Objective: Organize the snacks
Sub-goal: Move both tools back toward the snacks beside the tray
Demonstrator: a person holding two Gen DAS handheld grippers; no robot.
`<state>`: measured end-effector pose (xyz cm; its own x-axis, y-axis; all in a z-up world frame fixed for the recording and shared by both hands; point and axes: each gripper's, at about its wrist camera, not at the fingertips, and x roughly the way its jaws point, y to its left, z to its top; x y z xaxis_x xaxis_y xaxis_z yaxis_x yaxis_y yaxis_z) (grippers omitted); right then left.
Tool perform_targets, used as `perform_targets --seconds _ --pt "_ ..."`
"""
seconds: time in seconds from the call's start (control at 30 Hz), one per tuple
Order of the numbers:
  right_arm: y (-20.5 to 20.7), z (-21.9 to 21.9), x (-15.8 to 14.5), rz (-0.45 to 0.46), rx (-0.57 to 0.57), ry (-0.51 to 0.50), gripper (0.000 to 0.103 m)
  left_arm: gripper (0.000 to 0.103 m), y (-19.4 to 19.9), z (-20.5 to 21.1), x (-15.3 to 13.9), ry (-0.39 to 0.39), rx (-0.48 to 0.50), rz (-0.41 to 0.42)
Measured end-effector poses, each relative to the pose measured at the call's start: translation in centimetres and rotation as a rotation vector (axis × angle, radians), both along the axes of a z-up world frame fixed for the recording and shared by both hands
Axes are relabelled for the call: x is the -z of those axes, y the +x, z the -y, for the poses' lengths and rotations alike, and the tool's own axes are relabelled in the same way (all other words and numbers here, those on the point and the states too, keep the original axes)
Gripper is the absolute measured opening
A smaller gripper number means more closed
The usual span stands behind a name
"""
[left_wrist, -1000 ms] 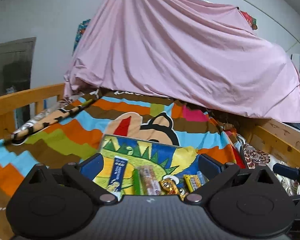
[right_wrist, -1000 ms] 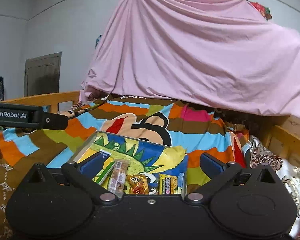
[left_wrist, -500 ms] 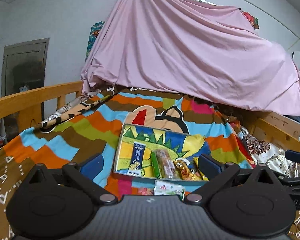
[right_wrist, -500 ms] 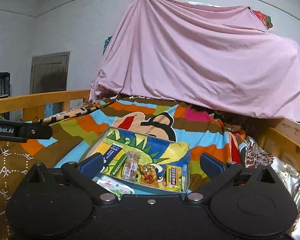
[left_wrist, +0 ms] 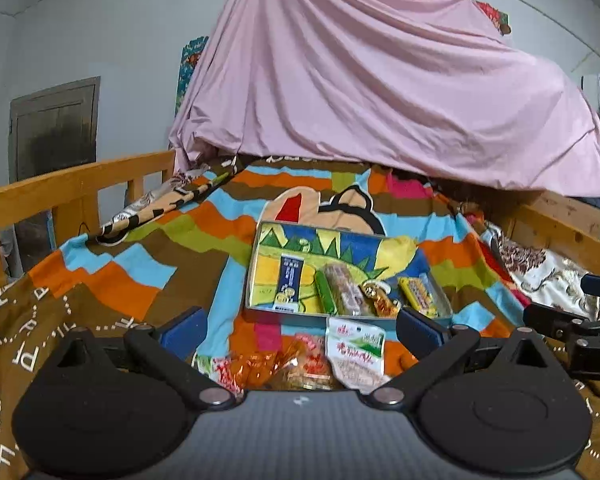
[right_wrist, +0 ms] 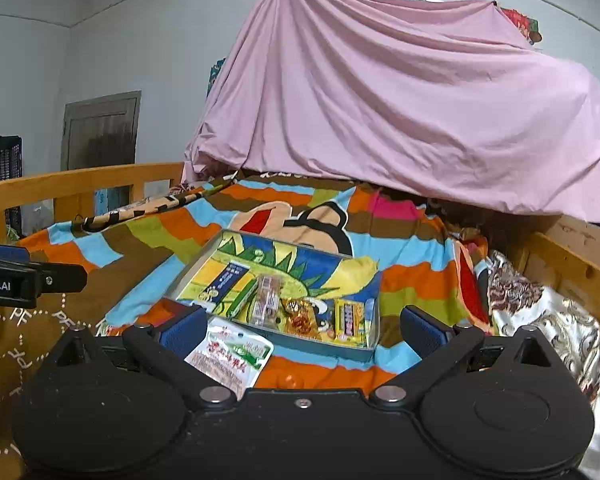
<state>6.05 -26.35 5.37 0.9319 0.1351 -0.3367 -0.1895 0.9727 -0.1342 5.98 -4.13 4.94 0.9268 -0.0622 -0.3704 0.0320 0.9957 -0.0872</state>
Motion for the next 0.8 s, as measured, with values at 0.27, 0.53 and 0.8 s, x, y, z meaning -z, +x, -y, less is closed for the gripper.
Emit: perform_targets --seconds 0.27,0.53,0.8 --pt "0.0 -0.3 1.8 -0.043 -0.017 0.009 0.102 0.103 -0.1 0.2 2.0 0.041 -0.016 -0.046" --pt "0.0 -0.6 3.2 -0.050 -0.026 0.018 0.102 0.103 0.5 0.0 3.0 0.079 -0.061 -0.089" --pt "0.7 -0.4 4.7 -0.073 -0.019 0.059 0.102 0.103 1.5 -0.2 4.0 0.140 -0.140 -0.139"
